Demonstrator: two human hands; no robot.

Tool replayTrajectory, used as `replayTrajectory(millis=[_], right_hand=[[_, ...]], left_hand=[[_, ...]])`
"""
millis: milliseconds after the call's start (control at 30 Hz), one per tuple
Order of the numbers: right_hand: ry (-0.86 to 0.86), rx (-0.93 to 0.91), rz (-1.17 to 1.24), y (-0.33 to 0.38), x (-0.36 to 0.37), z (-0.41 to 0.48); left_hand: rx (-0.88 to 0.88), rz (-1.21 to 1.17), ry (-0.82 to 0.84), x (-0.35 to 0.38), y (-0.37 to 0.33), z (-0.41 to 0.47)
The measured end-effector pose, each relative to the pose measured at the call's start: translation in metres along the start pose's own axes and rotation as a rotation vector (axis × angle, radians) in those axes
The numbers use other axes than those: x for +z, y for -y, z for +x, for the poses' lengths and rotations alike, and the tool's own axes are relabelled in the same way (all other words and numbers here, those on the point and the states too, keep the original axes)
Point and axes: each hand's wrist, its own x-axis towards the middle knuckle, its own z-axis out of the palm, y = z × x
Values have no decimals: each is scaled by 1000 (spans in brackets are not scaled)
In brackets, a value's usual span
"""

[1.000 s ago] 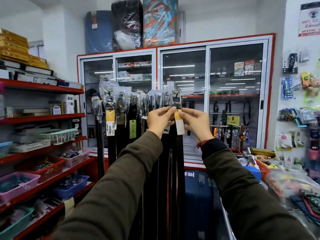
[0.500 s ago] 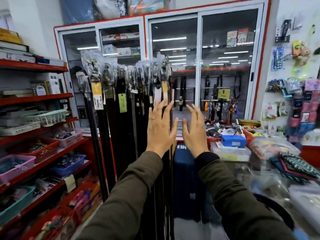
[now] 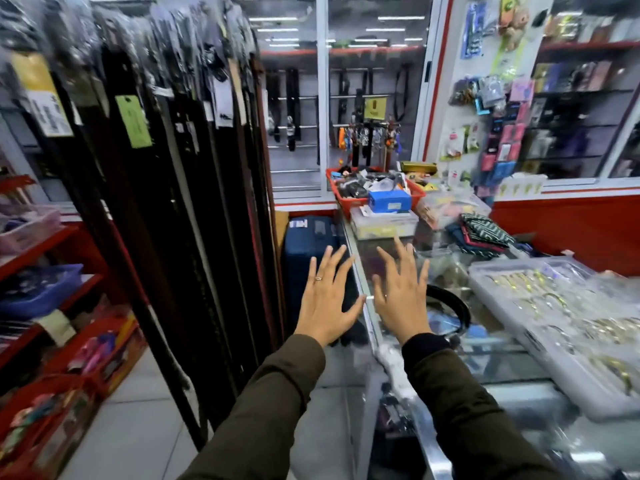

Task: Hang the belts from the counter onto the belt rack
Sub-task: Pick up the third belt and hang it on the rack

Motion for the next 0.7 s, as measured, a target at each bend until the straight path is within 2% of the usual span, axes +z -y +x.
replayTrajectory(millis=[133,267,367,433,533,700], right_hand=[[165,113,-131,-56,-2,-30],[568,150,-376,-105,-3,-43],[780,153,-452,-127,2,-49],[794,153,-446,-136,2,-53],[680,102,-356,-143,0,-52],[652,129,-173,-143,-8,-44]], left_hand=[[71,-27,307,44,-18,-10],[75,-47,582,81,-43,-10],[98,-44,675,99,-63,-4],[129,-29,723,109,-75,-1],[129,16,773,117,-89,2],[17,-31,676,118,-90,3]])
